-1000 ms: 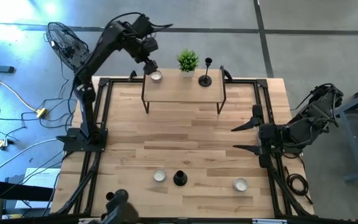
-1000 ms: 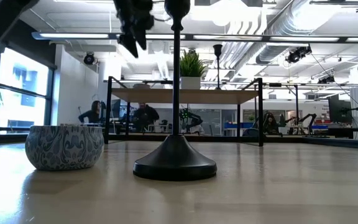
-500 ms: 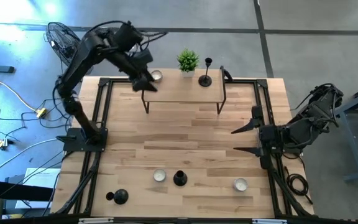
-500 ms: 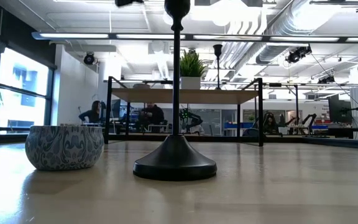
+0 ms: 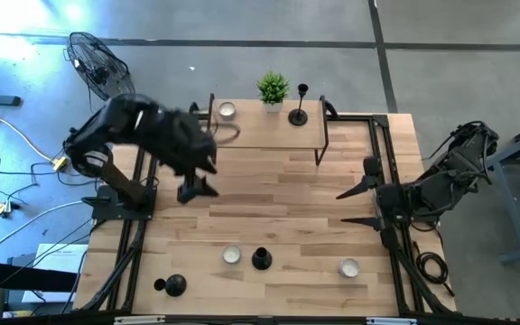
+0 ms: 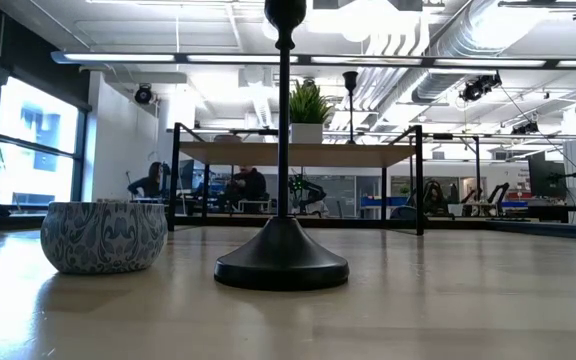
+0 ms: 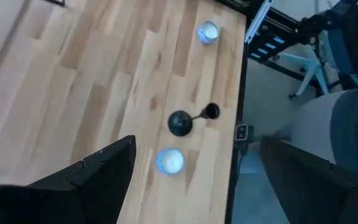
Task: Pick & Place candle stick holders
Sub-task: Put the left black candle holder on the shelf
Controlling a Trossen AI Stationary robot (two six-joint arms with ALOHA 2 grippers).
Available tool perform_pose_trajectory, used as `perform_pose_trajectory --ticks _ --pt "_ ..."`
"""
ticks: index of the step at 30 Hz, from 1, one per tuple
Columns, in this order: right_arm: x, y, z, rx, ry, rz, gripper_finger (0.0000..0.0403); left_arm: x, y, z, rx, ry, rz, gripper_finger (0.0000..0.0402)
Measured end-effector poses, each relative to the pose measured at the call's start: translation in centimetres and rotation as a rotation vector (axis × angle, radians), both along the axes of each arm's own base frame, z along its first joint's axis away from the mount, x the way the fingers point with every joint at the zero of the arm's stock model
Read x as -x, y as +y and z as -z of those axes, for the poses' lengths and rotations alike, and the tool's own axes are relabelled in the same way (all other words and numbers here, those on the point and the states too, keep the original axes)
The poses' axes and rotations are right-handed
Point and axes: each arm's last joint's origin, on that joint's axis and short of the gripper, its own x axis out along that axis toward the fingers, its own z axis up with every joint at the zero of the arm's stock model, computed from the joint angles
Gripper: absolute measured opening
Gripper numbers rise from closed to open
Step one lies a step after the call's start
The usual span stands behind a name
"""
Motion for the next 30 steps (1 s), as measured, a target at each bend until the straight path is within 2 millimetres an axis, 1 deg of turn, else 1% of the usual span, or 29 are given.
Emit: perform_pose_trajectory --ticks 4,10,15,20,24,30 --pt "-0.1 0.1 0.0 -0.002 0.005 -0.015 0.0224 0.7 -3.4 0.0 0.058 0.028 -0.033 0.0335" --pt "-0.4 0.4 0.3 0.007 0.012 -0.007 0.0224 2.4 -8.2 0.4 0.116 0.059 -0.101 0.0335" --pt "-1.0 0.7 0.6 0.026 0.017 0.026 0.0224 3.9 -11.5 1.2 0.203 0.121 -0.181 0.0335" --pt "-1.6 1.1 0.8 0.02 0.014 0.082 0.0224 4.6 -14.0 3.3 0.267 0.249 -0.271 0.0335" --pt "-2.1 1.5 0.9 -0.015 0.005 0.091 0.0224 5.2 -15.8 5.3 0.303 0.402 -0.311 0.0335" --pt "-2.9 2.2 0.7 -0.096 -0.028 0.099 0.0224 6.0 -18.0 9.0 0.263 0.597 -0.374 0.0335"
